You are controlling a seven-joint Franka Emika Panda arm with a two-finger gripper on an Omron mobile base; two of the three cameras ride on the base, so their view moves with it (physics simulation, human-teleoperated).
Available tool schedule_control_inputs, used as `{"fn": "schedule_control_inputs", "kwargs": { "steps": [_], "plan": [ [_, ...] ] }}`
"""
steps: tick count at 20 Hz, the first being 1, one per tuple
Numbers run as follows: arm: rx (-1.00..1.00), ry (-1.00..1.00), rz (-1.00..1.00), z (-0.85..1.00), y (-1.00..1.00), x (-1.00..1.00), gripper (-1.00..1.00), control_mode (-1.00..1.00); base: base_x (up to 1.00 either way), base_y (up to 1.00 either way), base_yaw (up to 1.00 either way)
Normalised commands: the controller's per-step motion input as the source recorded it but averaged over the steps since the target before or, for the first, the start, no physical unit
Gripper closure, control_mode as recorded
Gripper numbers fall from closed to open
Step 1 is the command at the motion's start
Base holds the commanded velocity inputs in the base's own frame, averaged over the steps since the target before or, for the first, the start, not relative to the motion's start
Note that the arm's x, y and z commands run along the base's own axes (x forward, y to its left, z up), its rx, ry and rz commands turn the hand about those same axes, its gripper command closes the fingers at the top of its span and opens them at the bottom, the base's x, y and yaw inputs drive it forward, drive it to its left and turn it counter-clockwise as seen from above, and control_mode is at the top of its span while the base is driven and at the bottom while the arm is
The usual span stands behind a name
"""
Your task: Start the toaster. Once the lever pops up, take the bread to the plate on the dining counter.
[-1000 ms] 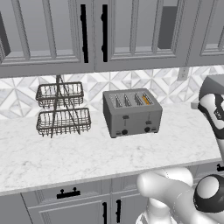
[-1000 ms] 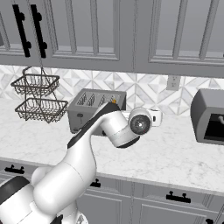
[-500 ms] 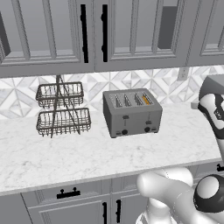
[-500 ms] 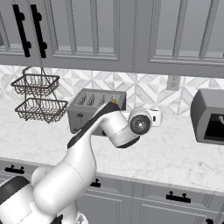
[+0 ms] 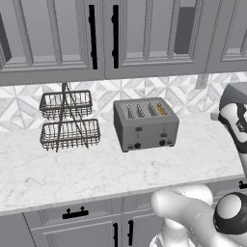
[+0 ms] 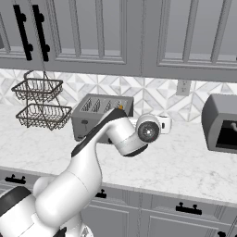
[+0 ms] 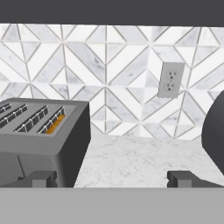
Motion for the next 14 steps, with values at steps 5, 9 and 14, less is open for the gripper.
{"fn": "schedule_control_inputs", "kwargs": {
  "steps": [5, 9, 14],
  "plan": [
    [0.0, 0.0, 0.0, 0.0, 0.0, 0.0, -1.0, -1.0, 0.0, 0.0, 0.0],
    [0.0, 0.0, 0.0, 0.0, 0.0, 0.0, -1.0, -1.0, 0.0, 0.0, 0.0],
    [0.0, 0.0, 0.0, 0.0, 0.0, 0.0, -1.0, -1.0, 0.0, 0.0, 0.0]
  ]
}}
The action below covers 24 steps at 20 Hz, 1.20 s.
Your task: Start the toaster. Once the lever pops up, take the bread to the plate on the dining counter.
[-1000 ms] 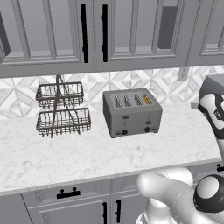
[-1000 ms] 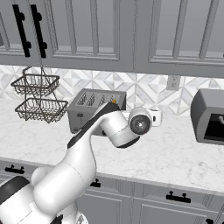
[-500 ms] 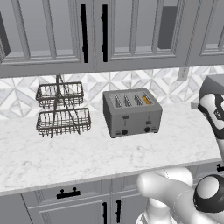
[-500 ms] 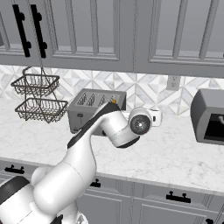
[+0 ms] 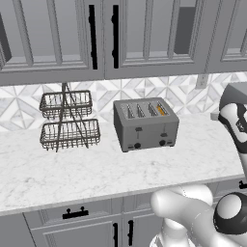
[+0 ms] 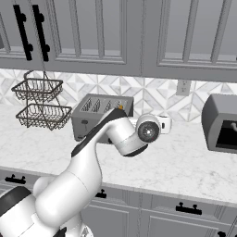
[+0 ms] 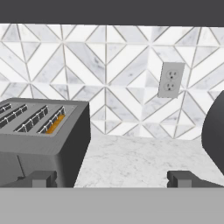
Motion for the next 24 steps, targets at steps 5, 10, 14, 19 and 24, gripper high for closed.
{"fn": "schedule_control_inputs", "kwargs": {
  "steps": [5, 10, 14, 19, 24],
  "plan": [
    [0.0, 0.0, 0.0, 0.0, 0.0, 0.0, -1.0, -1.0, 0.0, 0.0, 0.0],
    [0.0, 0.0, 0.0, 0.0, 0.0, 0.0, -1.0, -1.0, 0.0, 0.0, 0.0],
    [0.0, 0.0, 0.0, 0.0, 0.0, 0.0, -1.0, -1.0, 0.0, 0.0, 0.0],
    [0.0, 0.0, 0.0, 0.0, 0.0, 0.0, -1.0, -1.0, 0.0, 0.0, 0.0],
    [0.0, 0.0, 0.0, 0.0, 0.0, 0.0, -1.0, -1.0, 0.0, 0.0, 0.0]
  ]
}}
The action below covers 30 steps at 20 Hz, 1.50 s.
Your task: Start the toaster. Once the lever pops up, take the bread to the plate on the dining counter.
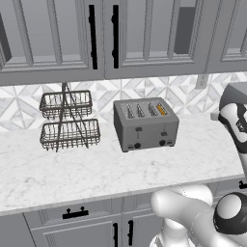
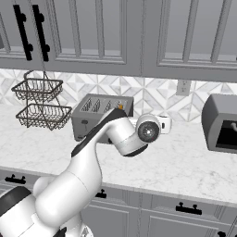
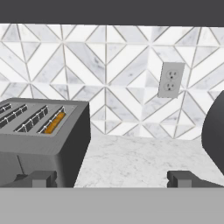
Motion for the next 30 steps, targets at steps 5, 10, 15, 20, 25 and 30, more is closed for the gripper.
{"fn": "schedule_control_inputs", "kwargs": {
  "steps": [5, 10, 15, 20, 25, 30],
  "plan": [
    [0.0, 0.0, 0.0, 0.0, 0.0, 0.0, -1.0, -1.0, 0.0, 0.0, 0.0],
    [0.0, 0.0, 0.0, 0.0, 0.0, 0.0, -1.0, -1.0, 0.0, 0.0, 0.0],
    [0.0, 0.0, 0.0, 0.0, 0.0, 0.0, -1.0, -1.0, 0.0, 0.0, 0.0],
    [0.0, 0.0, 0.0, 0.0, 0.0, 0.0, -1.0, -1.0, 0.0, 0.0, 0.0],
    [0.0, 0.0, 0.0, 0.0, 0.0, 0.0, -1.0, -1.0, 0.0, 0.0, 0.0],
    [0.0, 0.0, 0.0, 0.0, 0.0, 0.0, -1.0, -1.0, 0.0, 0.0, 0.0]
  ]
}}
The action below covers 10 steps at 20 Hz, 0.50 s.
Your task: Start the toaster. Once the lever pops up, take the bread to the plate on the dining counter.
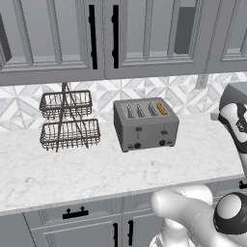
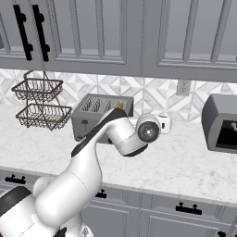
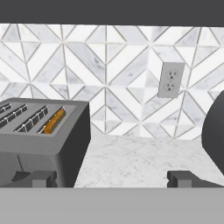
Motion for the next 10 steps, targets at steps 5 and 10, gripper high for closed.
{"fn": "schedule_control_inputs", "kwargs": {
  "steps": [5, 10],
  "plan": [
    [0.0, 0.0, 0.0, 0.0, 0.0, 0.0, -1.0, -1.0, 0.0, 0.0, 0.0],
    [0.0, 0.0, 0.0, 0.0, 0.0, 0.0, -1.0, -1.0, 0.0, 0.0, 0.0]
  ]
}}
